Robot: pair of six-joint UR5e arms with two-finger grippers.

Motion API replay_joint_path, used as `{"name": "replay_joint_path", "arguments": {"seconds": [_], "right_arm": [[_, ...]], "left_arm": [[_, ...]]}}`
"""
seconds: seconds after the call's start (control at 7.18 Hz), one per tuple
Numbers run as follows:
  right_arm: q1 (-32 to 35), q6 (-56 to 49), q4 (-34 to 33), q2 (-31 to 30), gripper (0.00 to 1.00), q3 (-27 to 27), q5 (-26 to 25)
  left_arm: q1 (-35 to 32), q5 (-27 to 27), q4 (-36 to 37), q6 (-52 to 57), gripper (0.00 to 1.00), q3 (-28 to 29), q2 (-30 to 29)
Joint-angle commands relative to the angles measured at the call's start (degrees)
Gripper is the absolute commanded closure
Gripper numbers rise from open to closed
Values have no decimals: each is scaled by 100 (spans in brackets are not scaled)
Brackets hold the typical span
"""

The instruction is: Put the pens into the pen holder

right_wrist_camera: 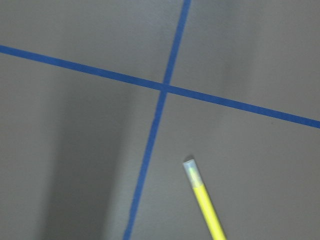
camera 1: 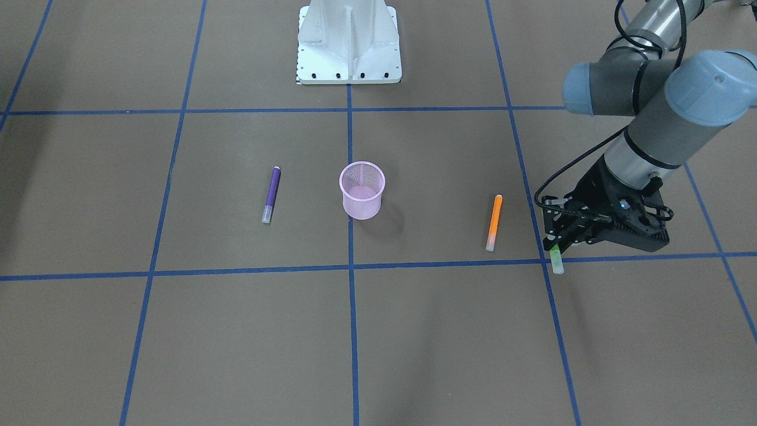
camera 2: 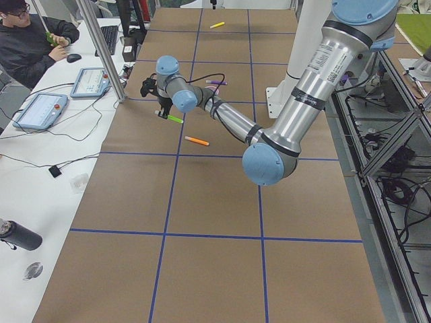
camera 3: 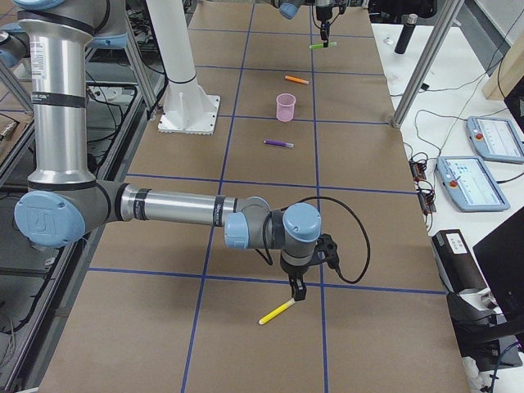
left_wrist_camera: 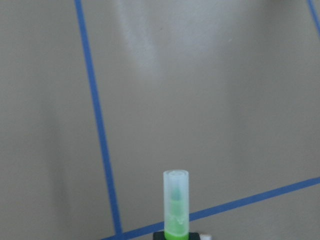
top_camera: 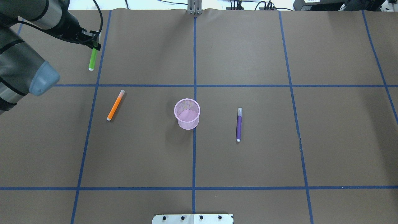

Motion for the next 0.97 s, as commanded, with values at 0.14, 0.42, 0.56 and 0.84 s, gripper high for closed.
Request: {"name": "replay_joint_path", "arguments": {"seconds": [0.14,0.42,0.56,0.84], "right_arm": [[-338,-746,1092,19,0,-1081,508],[-716,-1142,1111,36,1,-1135,107],[-822,-1213,1111,132,1,-1213,-201],[-849,-1625,1250,640,3,-2079,-266]], "left_arm": [[13,145,-92,-105,100,-80,-358],[13,145,-101,-105,100,-80,-384],[13,145,-101,-105,100,-72,-384],[13,145,-109,-105,100,-80,-384]]}}
